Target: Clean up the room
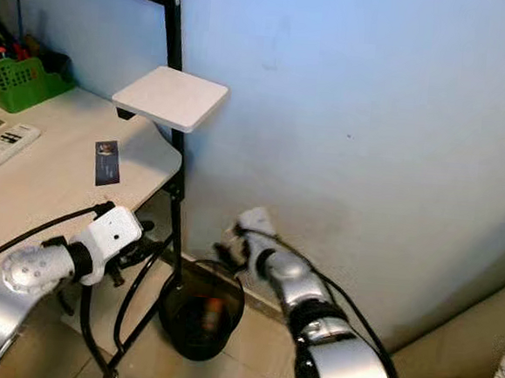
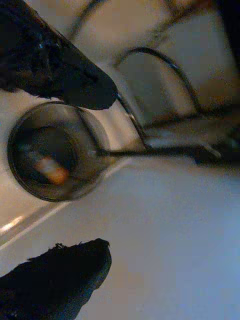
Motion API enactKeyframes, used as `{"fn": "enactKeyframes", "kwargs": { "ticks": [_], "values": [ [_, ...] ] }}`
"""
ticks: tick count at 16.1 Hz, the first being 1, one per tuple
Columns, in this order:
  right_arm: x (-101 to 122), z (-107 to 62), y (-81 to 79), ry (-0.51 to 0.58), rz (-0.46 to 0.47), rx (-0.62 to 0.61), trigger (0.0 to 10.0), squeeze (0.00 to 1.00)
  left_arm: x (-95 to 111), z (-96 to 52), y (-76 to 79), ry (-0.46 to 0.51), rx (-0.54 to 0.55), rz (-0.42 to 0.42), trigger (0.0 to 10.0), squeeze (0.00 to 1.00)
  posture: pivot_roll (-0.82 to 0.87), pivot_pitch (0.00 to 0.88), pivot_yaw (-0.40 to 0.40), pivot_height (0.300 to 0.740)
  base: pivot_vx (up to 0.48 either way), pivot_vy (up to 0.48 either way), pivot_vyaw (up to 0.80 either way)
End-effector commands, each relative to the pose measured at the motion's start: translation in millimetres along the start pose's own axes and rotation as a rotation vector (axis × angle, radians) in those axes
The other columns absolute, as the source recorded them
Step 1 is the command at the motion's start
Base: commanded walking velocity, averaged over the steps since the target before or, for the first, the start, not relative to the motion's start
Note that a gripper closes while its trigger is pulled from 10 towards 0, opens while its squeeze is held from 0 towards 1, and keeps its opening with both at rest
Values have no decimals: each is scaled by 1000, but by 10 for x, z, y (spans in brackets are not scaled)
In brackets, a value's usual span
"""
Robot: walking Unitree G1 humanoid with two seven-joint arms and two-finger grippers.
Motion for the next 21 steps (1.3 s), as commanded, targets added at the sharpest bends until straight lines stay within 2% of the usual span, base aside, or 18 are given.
{"fn": "enactKeyframes", "kwargs": {
  "ticks": [1,2,4,6,7,10,15,18,21],
  "values": [
    [56,-105,227,88,76,-120,10000,1000,75,2,-20,54,77,-52,10000,0,132,0,-68,740,0,0,0],
    [52,-274,416,157,142,-239,10000,1000,99,17,-15,100,155,-125,10000,0,115,0,-57,740,0,0,-450],
    [78,-557,542,239,207,-367,10000,1000,116,-16,-19,156,259,-175,10000,0,77,0,-37,740,0,0,-769],
    [37,-713,580,244,211,-434,10000,1000,61,-41,-33,147,335,-214,10000,0,49,0,-30,740,0,0,-769],
    [12,-858,595,250,227,-496,10000,1000,16,-71,-31,144,375,-259,10000,0,43,0,-34,740,0,0,-775],
    [-99,-1048,548,216,257,-588,10000,1000,3,-58,-56,140,394,-269,10000,0,42,0,-30,740,0,0,-775],
    [-150,-1111,454,197,296,-661,10000,1000,66,1,-222,161,427,-292,10000,0,22,0,33,740,0,0,-774],
    [-76,-1026,454,202,266,-670,10000,1000,91,5,-375,195,465,-354,10000,0,-20,0,72,740,0,0,-777],
    [-37,-1013,488,206,263,-676,10000,1000,66,61,-315,176,419,-304,10000,0,-3,0,59,740,0,0,-777]
  ]
}}
Point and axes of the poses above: a point about 5 cm out from each wrist's last joint towards the gripper, its own z axis pointing out of the wrist towards the gripper, its own x axis along the axis of the wrist's last joint, y = z × x, the point moved 3 cm from there along z, pointing out of the wrist towards the gripper, and after that the axes turned 11 degrees about -z, right-handed, at the moved point
